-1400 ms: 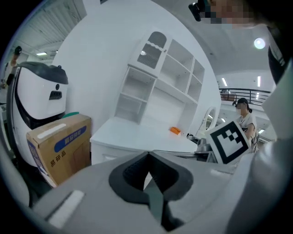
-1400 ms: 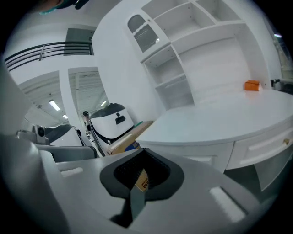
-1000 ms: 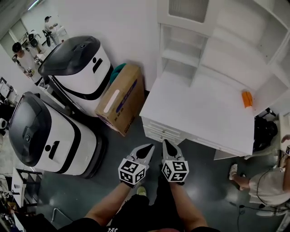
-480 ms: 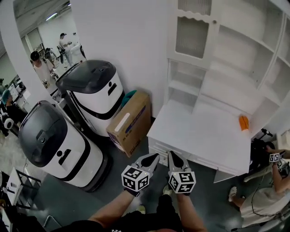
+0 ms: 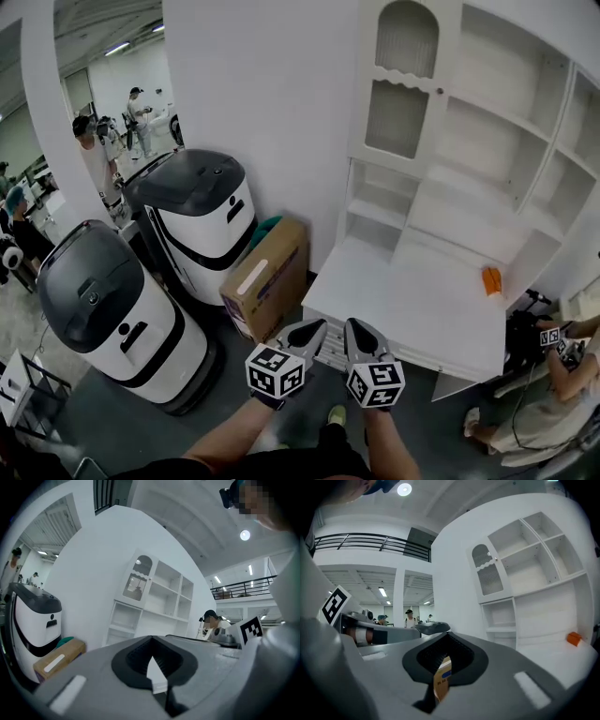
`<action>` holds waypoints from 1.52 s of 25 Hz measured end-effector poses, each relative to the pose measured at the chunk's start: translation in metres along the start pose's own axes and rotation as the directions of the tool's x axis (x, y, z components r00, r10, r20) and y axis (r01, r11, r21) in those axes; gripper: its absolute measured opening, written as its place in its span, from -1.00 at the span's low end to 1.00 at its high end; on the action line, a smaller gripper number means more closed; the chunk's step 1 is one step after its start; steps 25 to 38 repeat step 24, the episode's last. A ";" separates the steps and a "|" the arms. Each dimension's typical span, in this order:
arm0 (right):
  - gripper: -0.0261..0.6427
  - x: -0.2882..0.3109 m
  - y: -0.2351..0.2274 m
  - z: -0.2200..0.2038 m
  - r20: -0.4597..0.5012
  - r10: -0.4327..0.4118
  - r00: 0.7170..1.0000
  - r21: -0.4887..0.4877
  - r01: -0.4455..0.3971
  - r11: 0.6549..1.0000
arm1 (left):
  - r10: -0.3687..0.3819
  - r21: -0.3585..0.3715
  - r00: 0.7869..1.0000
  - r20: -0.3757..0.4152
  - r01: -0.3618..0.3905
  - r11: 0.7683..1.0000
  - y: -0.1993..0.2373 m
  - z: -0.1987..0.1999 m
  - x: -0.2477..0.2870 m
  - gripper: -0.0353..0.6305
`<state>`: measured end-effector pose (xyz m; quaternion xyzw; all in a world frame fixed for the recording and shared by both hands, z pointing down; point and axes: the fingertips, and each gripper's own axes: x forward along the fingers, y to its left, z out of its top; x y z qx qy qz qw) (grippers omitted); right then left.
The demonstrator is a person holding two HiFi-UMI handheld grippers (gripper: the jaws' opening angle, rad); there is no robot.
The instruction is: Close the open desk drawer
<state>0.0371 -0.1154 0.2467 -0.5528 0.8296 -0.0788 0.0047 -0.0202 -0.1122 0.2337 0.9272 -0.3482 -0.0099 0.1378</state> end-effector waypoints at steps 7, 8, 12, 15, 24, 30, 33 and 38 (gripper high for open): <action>-0.86 0.002 0.009 0.008 0.014 0.006 1.000 -0.009 -0.006 1.000 | -0.006 0.016 1.000 0.017 0.006 1.000 0.000 0.012 -0.003 -0.89; -0.86 0.003 0.010 0.009 0.015 0.007 1.000 -0.007 -0.007 1.000 | -0.007 0.019 1.000 0.019 0.006 1.000 0.001 0.013 -0.003 -0.89; -0.86 0.005 0.013 0.007 0.010 0.009 1.000 -0.004 -0.009 1.000 | -0.005 0.029 1.000 0.020 0.004 1.000 0.004 0.014 -0.005 -0.89; -0.86 0.007 0.014 0.006 0.009 0.011 1.000 -0.006 -0.011 1.000 | 0.000 0.031 1.000 0.023 0.000 1.000 0.006 0.015 -0.004 -0.89; -0.86 0.010 0.011 0.005 0.006 0.006 1.000 -0.007 -0.006 1.000 | -0.001 0.030 1.000 0.025 0.000 1.000 0.008 0.015 0.000 -0.89; -0.86 0.010 0.011 0.005 0.006 0.006 1.000 -0.007 -0.006 1.000 | -0.001 0.030 1.000 0.025 0.000 1.000 0.008 0.015 0.000 -0.89; -0.86 0.010 0.011 0.005 0.006 0.006 1.000 -0.007 -0.006 1.000 | -0.001 0.030 1.000 0.025 0.000 1.000 0.008 0.015 0.000 -0.89; -0.86 0.010 0.011 0.005 0.006 0.006 1.000 -0.007 -0.006 1.000 | -0.001 0.030 1.000 0.025 0.000 1.000 0.008 0.015 0.000 -0.89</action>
